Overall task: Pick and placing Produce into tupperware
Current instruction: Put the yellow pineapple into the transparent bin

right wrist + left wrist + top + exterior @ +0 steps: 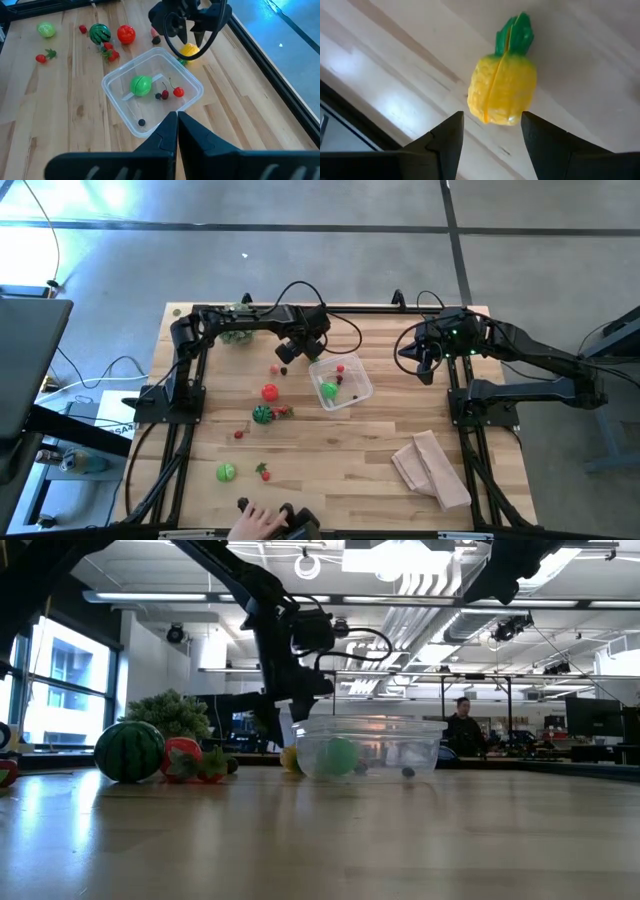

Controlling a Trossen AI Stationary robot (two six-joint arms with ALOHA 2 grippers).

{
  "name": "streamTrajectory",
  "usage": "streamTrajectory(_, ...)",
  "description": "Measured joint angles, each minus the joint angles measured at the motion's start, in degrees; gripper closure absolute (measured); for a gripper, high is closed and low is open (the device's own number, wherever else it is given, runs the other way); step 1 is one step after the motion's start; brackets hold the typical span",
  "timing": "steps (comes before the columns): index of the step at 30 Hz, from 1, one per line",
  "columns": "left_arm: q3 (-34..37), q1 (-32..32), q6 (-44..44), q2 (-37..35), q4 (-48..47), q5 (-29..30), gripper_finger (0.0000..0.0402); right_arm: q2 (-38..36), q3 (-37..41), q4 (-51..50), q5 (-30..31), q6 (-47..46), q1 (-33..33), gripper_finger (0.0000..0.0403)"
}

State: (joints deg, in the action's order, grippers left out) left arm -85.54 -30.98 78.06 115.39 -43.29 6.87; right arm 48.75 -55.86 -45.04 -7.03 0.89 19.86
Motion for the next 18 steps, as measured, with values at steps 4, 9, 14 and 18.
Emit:
streamTrajectory(4, 0.0, 0.01, 0.13, 0.0, -0.02, -2.09, 0.0213, 0.0, 0.0, 0.02, 0.0, 0.0, 0.0, 0.0399)
streamTrajectory(9, -0.01, 0.0, 0.13, 0.0, -0.11, -7.27, 0.0213, 0.0, 0.0, 0.02, 0.0, 0.0, 0.0, 0.0399)
streamTrajectory(14, 0.0, 0.33, 0.12, 0.0, -0.2, -9.67, 0.0213, 0.0, 0.0, 0.01, 0.01, 0.0, 0.0, 0.0399)
streamTrajectory(18, 0.0, 0.73, -0.37, 0.0, -0.04, -9.88, 0.0213, 0.0, 0.0, 0.02, 0.0, 0.0, 0.0, 0.0399)
